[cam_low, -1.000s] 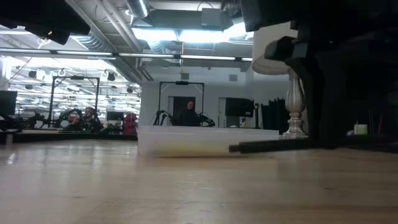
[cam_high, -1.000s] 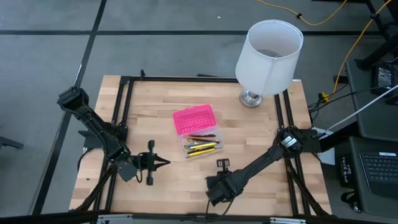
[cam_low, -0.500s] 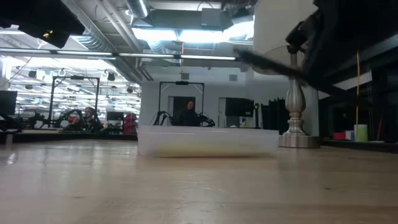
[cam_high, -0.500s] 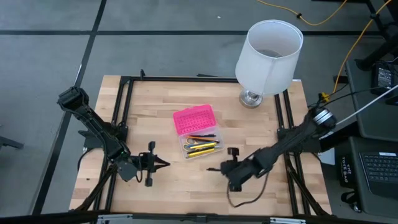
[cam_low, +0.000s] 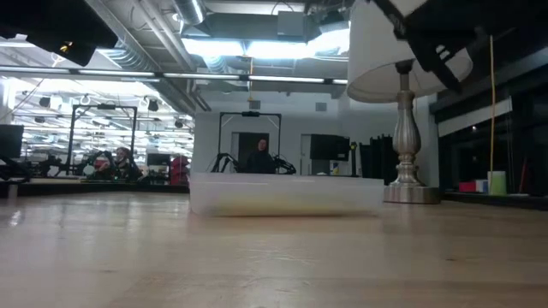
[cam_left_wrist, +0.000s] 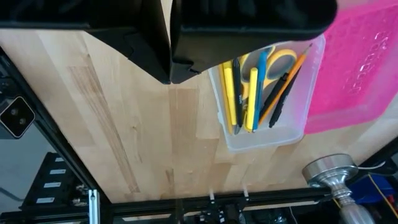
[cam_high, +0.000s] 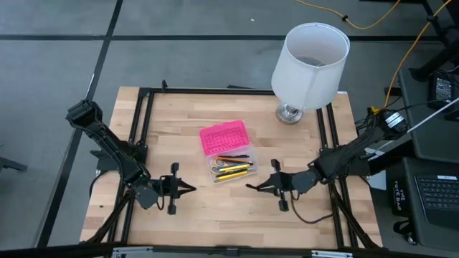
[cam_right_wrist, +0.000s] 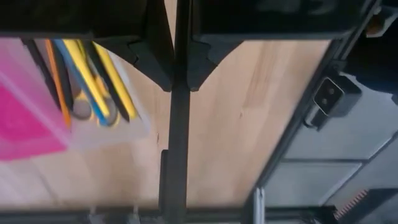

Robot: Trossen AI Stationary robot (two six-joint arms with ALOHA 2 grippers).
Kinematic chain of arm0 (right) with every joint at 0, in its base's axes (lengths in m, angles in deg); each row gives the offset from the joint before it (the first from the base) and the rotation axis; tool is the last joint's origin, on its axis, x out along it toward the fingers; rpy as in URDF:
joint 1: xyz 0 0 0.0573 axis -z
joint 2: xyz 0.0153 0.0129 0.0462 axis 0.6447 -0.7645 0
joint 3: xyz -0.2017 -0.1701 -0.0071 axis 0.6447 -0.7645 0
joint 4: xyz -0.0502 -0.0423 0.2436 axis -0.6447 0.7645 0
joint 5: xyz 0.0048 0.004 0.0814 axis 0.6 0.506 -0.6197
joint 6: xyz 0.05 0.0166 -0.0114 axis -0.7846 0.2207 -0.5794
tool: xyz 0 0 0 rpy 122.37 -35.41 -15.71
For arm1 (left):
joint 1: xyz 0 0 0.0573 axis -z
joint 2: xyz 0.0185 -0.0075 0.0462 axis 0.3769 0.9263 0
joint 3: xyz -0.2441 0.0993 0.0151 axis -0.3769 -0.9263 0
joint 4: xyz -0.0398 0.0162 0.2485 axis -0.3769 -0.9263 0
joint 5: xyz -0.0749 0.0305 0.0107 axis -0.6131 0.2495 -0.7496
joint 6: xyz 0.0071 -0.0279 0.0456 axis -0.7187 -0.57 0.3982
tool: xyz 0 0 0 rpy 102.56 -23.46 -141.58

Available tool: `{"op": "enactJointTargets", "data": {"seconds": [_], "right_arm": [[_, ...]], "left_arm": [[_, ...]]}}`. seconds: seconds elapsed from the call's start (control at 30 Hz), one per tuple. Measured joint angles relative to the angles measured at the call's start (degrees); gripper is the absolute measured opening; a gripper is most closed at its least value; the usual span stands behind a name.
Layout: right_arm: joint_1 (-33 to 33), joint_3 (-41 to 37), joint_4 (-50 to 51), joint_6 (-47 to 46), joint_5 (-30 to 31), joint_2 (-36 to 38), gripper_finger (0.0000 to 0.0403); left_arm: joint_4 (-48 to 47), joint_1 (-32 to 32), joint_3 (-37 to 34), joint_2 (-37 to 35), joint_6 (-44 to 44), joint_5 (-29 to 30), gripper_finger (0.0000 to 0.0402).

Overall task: Pick & place school supplies into a supply box
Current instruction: Put the black pen into the pink supply box

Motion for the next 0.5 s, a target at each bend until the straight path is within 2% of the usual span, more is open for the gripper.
{"op": "enactJointTargets", "data": {"seconds": [0.33,0.5], "right_arm": [[0.39,-2.35,-14.93,13.43,-0.04,0.16,0.0032],[0.92,-2.35,-16.56,15.70,-0.03,0.14,0.0028]], "left_arm": [[0.44,-0.02,0.00,0.00,-0.55,0.46,0.0005],[0.46,0.00,0.00,0.00,-3.32,-0.22,0.0004]]}}
